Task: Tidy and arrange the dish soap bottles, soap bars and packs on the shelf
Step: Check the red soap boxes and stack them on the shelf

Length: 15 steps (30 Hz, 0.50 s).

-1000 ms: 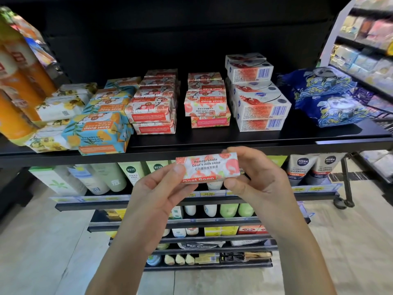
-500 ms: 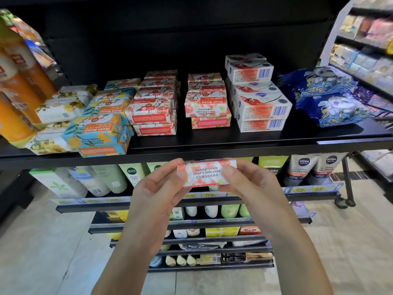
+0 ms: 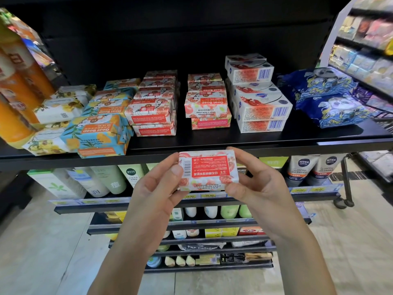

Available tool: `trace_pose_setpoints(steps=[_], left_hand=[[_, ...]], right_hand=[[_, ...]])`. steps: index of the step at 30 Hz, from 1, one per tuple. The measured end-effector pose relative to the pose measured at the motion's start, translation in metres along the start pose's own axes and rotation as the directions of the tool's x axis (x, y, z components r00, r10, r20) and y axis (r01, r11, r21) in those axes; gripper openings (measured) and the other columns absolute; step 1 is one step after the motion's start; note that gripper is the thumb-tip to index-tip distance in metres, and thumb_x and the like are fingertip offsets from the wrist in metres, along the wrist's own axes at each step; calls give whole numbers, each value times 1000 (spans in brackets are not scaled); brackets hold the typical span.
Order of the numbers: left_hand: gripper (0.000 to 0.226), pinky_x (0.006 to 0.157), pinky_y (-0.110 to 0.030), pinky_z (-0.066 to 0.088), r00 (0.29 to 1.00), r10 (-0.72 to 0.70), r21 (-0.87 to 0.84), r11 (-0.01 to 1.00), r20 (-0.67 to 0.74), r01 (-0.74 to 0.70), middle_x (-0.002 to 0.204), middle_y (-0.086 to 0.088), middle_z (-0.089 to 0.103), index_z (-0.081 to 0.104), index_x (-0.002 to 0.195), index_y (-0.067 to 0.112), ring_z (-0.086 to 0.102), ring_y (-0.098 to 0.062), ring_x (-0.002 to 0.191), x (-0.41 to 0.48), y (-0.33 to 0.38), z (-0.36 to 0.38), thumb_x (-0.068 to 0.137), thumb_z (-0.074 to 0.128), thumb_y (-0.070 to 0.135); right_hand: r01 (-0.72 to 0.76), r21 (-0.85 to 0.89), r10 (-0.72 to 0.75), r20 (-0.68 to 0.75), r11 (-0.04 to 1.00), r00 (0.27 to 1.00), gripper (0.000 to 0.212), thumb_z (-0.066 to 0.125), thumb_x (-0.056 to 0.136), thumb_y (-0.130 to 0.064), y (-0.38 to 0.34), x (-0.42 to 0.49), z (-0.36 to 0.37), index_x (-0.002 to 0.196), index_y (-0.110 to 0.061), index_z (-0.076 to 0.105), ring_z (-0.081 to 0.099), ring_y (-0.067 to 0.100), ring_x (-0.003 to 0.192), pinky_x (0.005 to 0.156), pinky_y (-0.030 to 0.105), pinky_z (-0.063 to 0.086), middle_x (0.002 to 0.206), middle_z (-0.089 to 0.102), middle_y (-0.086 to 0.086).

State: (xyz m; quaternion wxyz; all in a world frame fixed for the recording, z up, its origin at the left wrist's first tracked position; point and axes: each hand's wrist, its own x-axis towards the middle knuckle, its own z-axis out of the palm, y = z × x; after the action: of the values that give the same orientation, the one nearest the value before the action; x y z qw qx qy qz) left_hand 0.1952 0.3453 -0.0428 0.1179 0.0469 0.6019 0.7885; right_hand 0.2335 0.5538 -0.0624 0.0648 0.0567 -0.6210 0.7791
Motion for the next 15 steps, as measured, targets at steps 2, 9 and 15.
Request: trace_pose_setpoints(steps=[2, 9, 15], left_hand=[[49, 99, -39, 57, 999, -32, -17, 999, 6, 32, 119, -10, 75, 68, 127, 9, 71, -25, 113, -1, 0, 2, 89, 69, 39], [48, 85, -33, 62, 999, -35, -22, 999, 11, 35, 112, -16, 76, 68, 122, 0, 74, -31, 106, 1, 0, 0, 82, 67, 26], [50, 92, -37, 60, 999, -5, -5, 1000, 36, 5, 116, -15, 76, 65, 129, 2, 73, -29, 109, 0, -5, -3, 84, 71, 22]], right_hand=[[6, 5, -6, 0, 1000, 1000, 70, 73, 80, 0, 2, 0, -2, 145, -12, 51, 65, 31, 125, 99, 38, 55, 132, 69, 7], [-7, 49, 4, 58, 999, 998, 74, 74, 82, -4, 0, 0, 1, 150, -15, 46, 59, 28, 131, 98, 34, 54, 142, 63, 2], [-82, -27, 79, -97, 996, 992, 59, 73, 80, -32, -6, 2, 10, 136, -24, 59, 71, 19, 111, 89, 25, 57, 124, 72, -2]])
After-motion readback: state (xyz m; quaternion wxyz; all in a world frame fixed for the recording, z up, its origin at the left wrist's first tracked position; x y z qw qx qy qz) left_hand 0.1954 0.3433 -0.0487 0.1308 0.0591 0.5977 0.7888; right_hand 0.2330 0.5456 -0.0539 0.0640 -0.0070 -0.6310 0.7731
